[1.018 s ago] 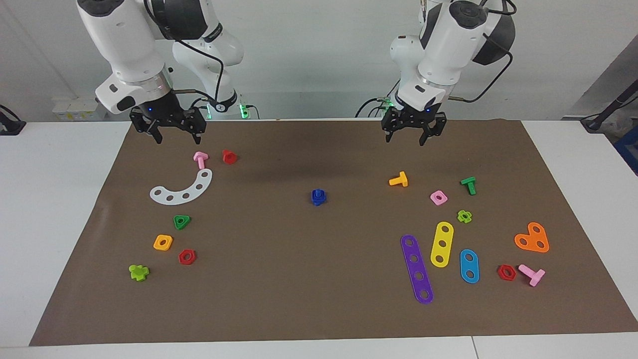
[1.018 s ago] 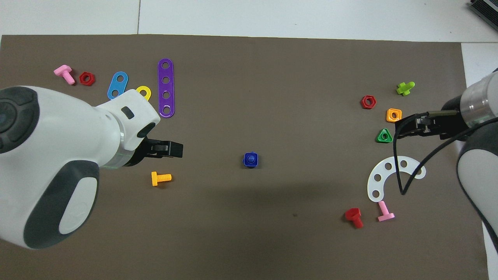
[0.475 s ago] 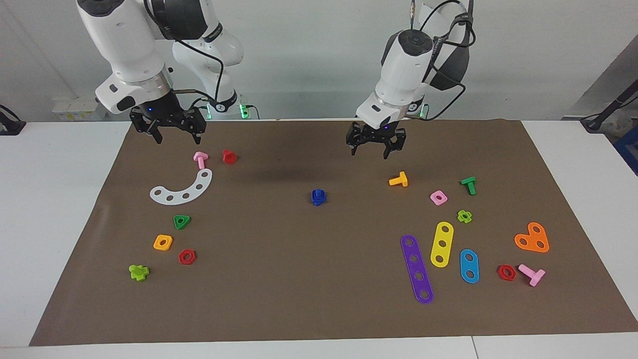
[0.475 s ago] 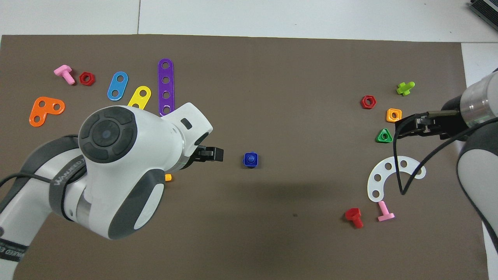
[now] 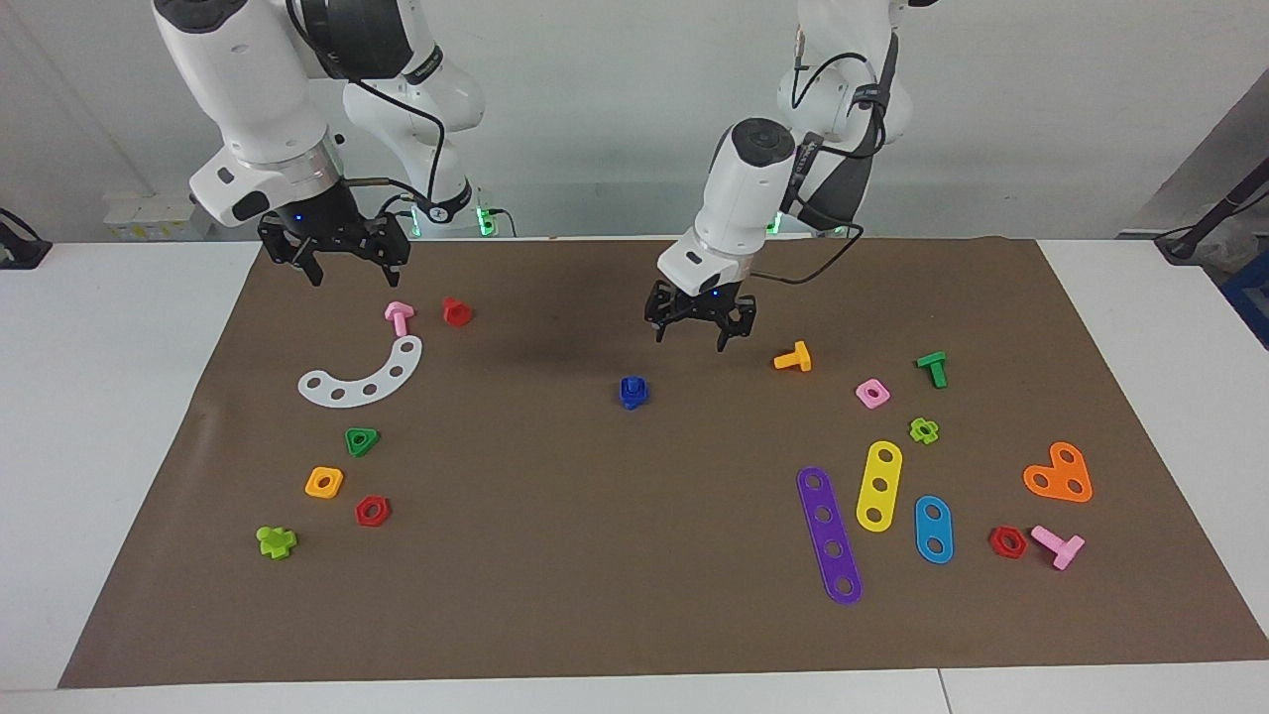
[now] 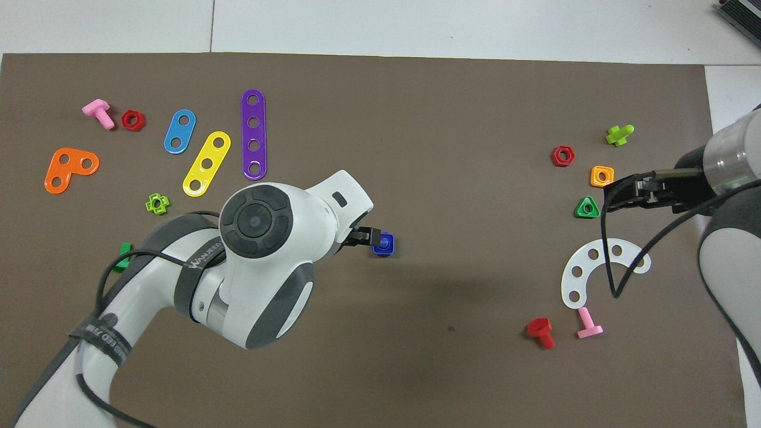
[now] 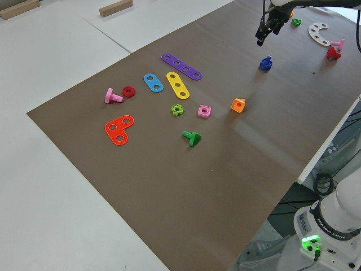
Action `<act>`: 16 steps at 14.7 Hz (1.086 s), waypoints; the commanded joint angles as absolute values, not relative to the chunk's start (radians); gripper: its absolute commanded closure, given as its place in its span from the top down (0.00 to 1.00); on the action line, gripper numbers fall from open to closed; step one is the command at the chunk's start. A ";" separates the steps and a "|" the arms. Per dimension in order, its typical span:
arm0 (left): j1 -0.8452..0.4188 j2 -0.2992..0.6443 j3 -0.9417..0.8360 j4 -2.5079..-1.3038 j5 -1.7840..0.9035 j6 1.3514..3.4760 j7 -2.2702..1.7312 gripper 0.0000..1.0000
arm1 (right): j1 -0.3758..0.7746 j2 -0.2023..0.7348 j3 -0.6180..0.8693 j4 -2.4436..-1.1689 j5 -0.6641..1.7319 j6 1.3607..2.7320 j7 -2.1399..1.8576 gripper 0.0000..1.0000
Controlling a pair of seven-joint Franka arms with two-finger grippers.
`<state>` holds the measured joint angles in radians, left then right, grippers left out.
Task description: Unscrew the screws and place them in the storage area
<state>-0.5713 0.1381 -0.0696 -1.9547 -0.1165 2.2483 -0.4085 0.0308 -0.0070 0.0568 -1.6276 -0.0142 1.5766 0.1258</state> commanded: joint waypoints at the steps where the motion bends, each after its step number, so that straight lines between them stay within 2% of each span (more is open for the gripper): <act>1: -0.617 0.208 -0.054 -1.959 -0.130 2.373 -0.465 1.00 | 0.011 -0.031 0.066 -1.652 0.014 1.580 0.094 1.00; 6: -0.643 0.331 -0.054 -1.896 -0.130 2.430 -0.497 0.99 | 0.011 -0.031 0.066 -1.652 0.014 1.580 0.094 1.00; 16: -0.676 0.387 -0.052 -1.905 -0.130 2.467 -0.500 0.84 | 0.011 -0.031 0.066 -1.652 0.014 1.580 0.094 1.00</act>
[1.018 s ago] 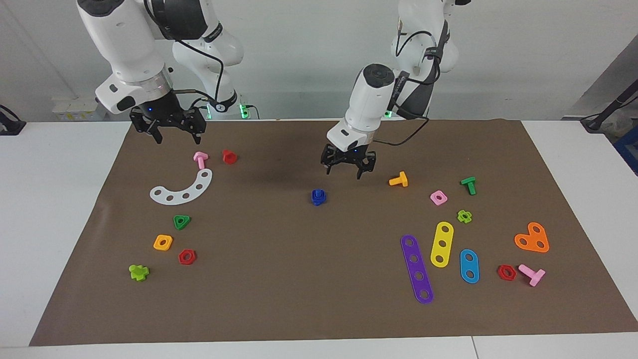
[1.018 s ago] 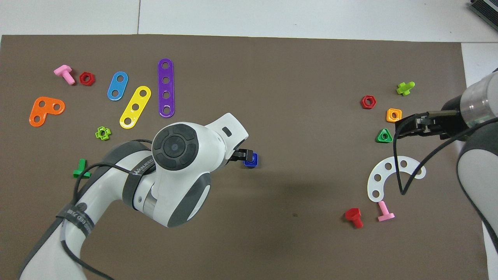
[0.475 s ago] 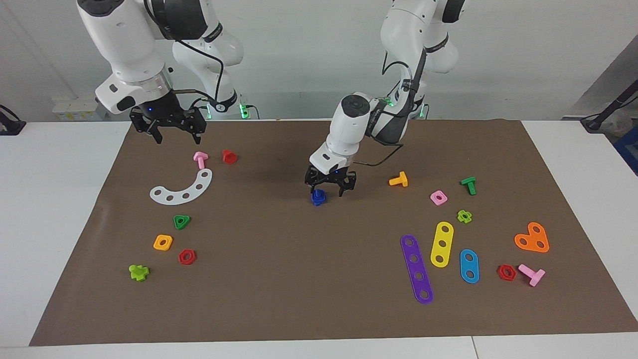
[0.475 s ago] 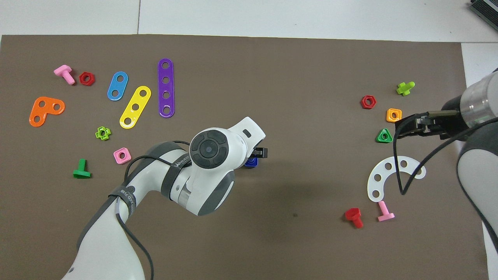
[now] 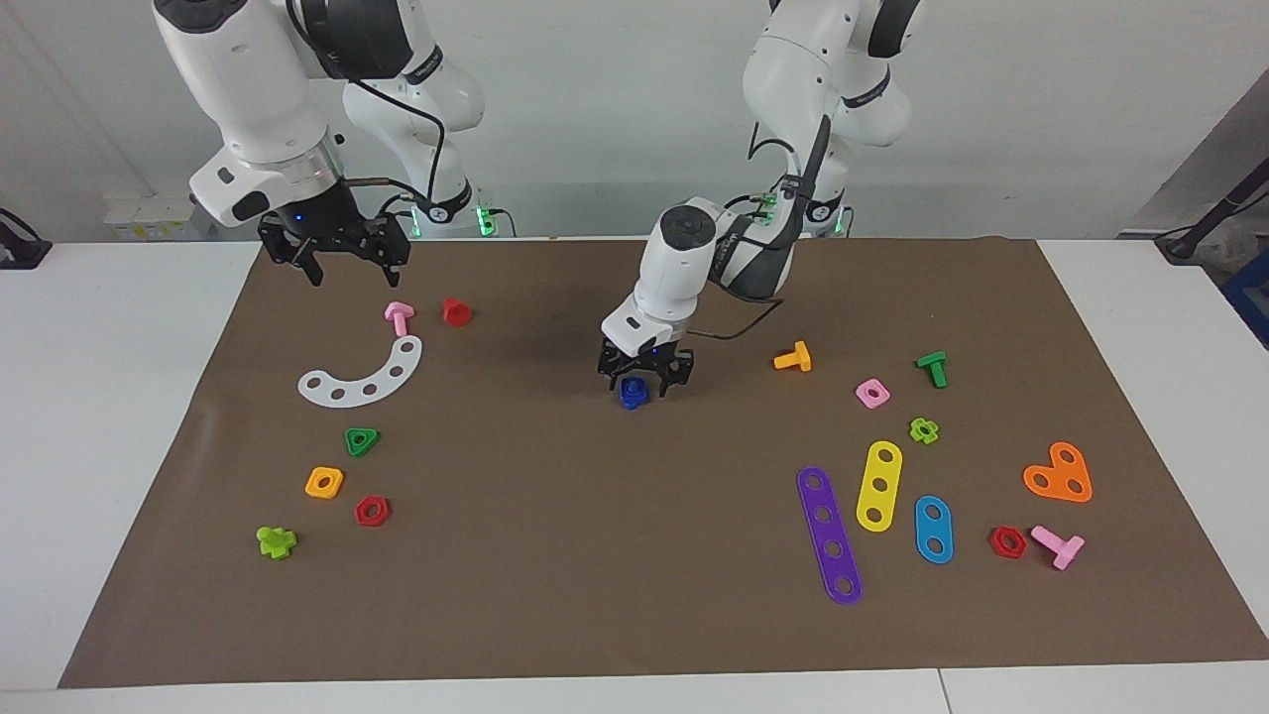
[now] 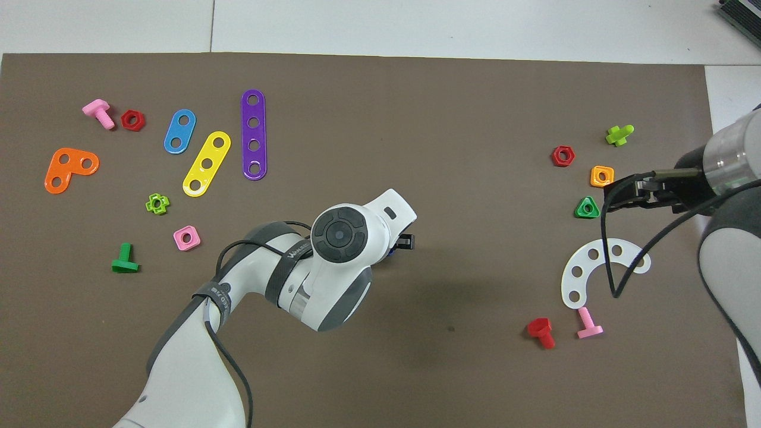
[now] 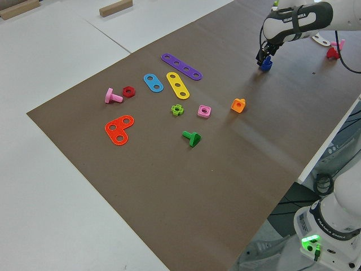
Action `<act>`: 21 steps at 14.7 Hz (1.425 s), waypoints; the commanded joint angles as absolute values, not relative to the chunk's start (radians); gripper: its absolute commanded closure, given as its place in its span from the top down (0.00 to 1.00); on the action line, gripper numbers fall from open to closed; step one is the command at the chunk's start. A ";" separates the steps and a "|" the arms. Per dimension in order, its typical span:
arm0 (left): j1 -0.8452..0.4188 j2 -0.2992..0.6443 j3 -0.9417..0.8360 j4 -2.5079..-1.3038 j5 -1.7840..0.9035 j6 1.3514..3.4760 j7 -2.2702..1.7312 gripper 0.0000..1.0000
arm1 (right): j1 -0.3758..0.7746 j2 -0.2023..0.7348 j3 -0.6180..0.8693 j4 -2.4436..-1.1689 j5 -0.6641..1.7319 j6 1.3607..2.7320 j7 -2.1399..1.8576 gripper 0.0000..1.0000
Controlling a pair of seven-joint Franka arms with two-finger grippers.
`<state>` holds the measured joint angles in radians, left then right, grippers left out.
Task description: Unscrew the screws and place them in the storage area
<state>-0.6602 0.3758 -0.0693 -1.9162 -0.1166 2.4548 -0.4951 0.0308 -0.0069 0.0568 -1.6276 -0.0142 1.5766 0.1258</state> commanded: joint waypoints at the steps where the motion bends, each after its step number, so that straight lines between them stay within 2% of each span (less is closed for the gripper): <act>1: -0.678 0.387 -0.052 -1.905 -0.130 2.467 -0.500 0.82 | 0.011 -0.031 0.066 -1.652 0.014 1.580 0.094 1.00; 9: -0.678 0.388 -0.052 -1.905 -0.130 2.464 -0.499 0.57 | 0.011 -0.031 0.066 -1.652 0.014 1.580 0.092 1.00; 17: -0.678 0.388 -0.052 -1.898 -0.130 2.451 -0.499 0.02 | 0.011 -0.031 0.066 -1.652 0.014 1.580 0.094 1.00; 21: -0.676 0.390 -0.052 -1.830 -0.130 2.344 -0.500 0.00 | 0.011 -0.031 0.066 -1.652 0.014 1.580 0.094 1.00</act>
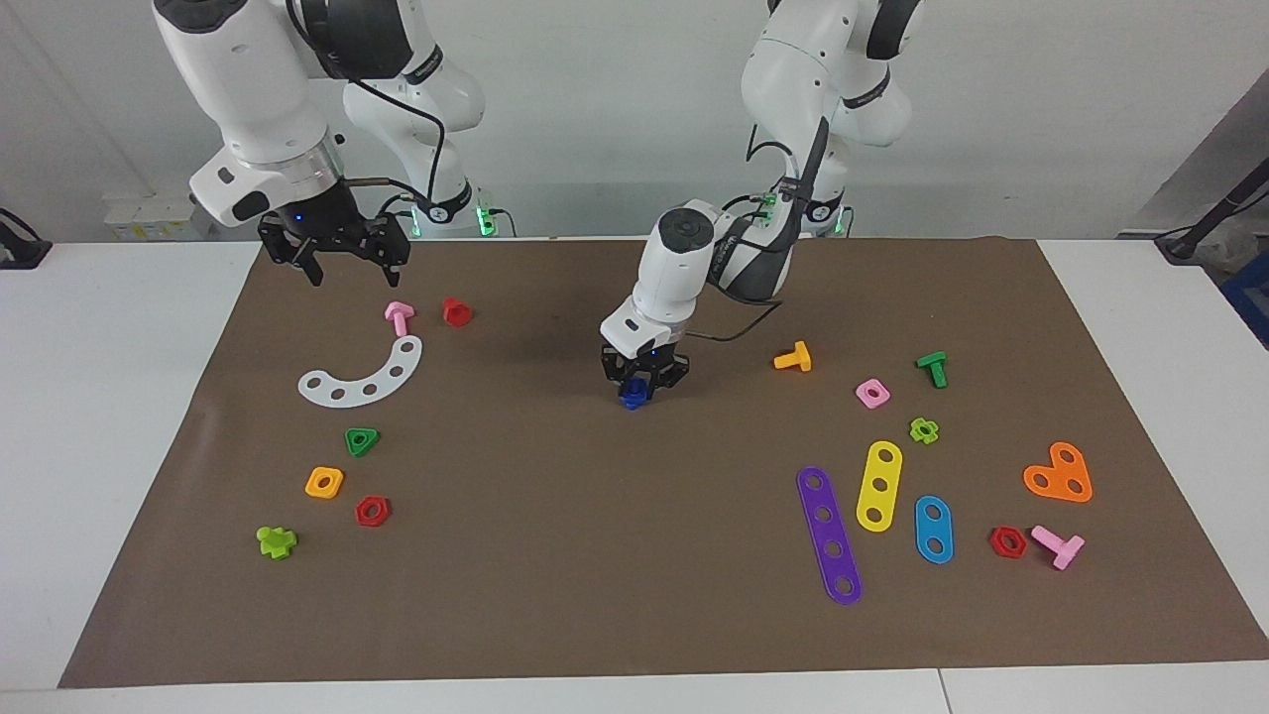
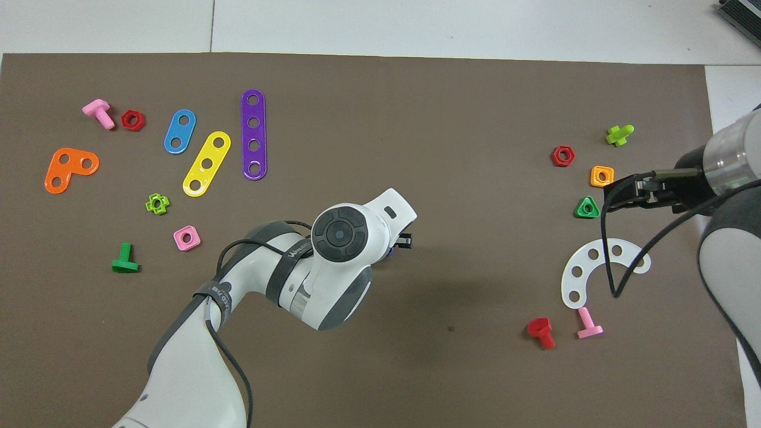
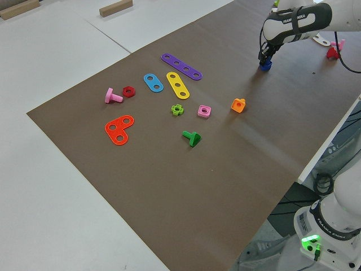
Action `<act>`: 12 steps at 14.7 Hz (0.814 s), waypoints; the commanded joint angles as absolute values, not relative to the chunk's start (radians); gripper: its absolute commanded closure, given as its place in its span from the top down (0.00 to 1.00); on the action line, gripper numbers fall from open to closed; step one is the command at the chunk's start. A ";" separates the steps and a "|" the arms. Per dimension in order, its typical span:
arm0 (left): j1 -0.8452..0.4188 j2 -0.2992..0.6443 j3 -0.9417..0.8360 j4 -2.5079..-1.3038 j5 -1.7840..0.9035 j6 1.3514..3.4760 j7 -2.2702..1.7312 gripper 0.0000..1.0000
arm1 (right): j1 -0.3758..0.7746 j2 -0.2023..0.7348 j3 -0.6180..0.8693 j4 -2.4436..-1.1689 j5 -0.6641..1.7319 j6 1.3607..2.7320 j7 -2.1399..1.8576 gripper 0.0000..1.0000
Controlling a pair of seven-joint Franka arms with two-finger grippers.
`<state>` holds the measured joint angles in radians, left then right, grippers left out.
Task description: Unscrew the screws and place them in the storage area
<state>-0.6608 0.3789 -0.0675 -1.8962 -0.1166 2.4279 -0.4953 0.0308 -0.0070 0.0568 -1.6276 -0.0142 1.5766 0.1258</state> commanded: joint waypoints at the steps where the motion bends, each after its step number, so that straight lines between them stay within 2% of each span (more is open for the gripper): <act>1: -0.676 0.393 -0.052 -1.795 -0.130 2.303 -0.505 0.00 | 0.011 -0.031 0.066 -1.652 0.014 1.580 0.092 1.00; 7: -0.655 0.451 -0.051 -1.563 -0.132 2.032 -0.538 0.00 | 0.011 -0.031 0.066 -1.652 0.014 1.580 0.094 1.00; 12: -0.554 0.443 -0.048 -1.577 -0.173 1.996 -0.563 0.00 | 0.017 -0.029 0.067 -1.649 0.014 1.583 0.091 1.00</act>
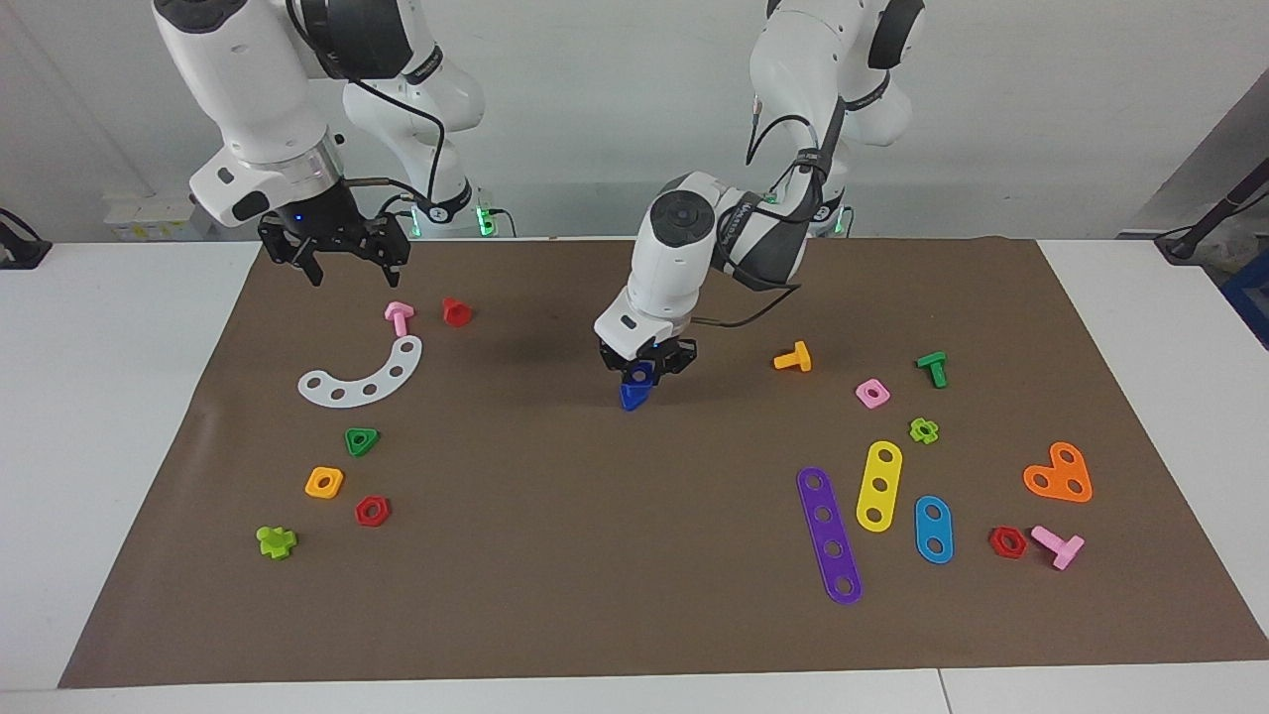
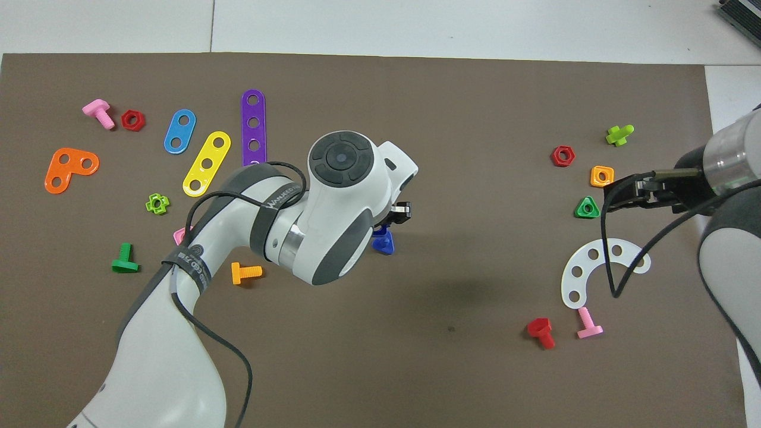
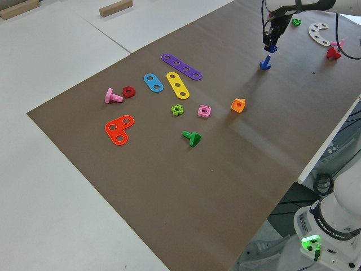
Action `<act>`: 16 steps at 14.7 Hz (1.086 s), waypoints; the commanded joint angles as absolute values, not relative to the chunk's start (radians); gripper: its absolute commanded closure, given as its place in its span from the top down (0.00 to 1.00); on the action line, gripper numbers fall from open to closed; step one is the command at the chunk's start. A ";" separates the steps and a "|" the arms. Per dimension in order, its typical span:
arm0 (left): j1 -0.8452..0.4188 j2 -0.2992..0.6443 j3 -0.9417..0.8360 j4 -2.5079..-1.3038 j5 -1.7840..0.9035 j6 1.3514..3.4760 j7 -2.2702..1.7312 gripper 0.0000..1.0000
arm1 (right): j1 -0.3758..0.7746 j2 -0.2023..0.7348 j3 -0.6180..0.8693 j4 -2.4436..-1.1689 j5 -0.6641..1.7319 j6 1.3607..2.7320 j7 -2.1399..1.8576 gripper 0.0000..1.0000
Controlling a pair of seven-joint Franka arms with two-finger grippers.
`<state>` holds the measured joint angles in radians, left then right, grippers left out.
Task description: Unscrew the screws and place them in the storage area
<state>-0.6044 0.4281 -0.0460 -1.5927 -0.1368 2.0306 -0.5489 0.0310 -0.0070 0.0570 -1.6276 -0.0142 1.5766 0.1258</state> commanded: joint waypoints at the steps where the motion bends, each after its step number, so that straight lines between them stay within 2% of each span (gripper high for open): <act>1: -0.529 0.439 -0.046 -1.594 -0.175 1.993 -0.563 0.00 | 0.023 -0.029 0.069 -1.651 0.014 1.586 0.095 1.00; 4: -0.445 0.416 -0.044 -1.664 -0.173 1.993 -0.542 0.00 | 0.034 -0.038 0.081 -1.692 0.011 1.664 0.106 1.00; 9: -0.342 0.402 -0.041 -1.715 -0.131 1.990 -0.462 0.00 | 0.133 -0.089 0.083 -1.868 0.011 1.833 0.141 0.99; 14: -0.177 0.365 -0.041 -1.769 -0.115 1.930 -0.094 0.00 | 0.268 -0.060 0.083 -1.953 0.011 1.972 0.303 0.95; 16: -0.137 0.351 -0.041 -1.816 -0.115 1.962 -0.023 0.00 | 0.331 -0.017 0.083 -1.954 0.009 1.989 0.377 0.93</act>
<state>-0.1706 0.4065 -0.0324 -1.7343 -0.1306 1.9461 -0.0889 0.2917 -0.0361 0.0861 -1.9273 -0.0127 1.9512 0.3194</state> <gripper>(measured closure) 0.546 0.048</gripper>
